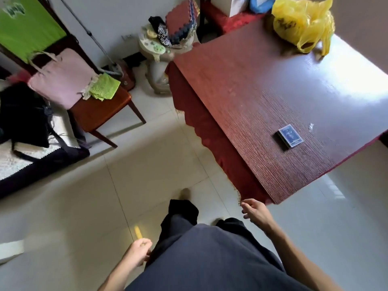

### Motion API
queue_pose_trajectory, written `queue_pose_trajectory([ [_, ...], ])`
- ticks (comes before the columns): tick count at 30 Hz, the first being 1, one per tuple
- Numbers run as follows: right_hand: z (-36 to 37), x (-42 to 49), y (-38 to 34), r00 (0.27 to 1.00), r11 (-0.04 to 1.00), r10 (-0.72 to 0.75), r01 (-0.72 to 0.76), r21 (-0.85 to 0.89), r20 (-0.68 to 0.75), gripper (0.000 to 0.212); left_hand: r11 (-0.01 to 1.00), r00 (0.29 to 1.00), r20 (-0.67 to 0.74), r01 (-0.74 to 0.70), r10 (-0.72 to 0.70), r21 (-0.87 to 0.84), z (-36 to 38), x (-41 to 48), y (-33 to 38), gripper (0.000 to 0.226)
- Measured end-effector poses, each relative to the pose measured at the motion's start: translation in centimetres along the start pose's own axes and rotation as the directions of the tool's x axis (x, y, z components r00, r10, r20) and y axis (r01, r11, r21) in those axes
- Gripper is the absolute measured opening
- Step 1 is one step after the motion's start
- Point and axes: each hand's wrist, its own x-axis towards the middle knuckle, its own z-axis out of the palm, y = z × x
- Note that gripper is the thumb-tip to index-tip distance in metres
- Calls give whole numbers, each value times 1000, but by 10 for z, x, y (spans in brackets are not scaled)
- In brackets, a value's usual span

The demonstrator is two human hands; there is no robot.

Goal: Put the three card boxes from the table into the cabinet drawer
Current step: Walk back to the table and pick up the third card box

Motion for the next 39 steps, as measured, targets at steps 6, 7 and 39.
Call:
queue_pose_trajectory([
  [6,10,-16,4,974,965,186,-156,212,-132,18,989,993,62,-104,98,109,-73,66,100,12],
  [7,12,-22,8,959,944,244,-201,263,-144,19,979,990,73,-129,118,160,-80,75,122,12],
  [39,-99,67,-104,722,800,499,-170,576,-480,32,610,836,430,-544,340,576,-21,127,488,18],
])
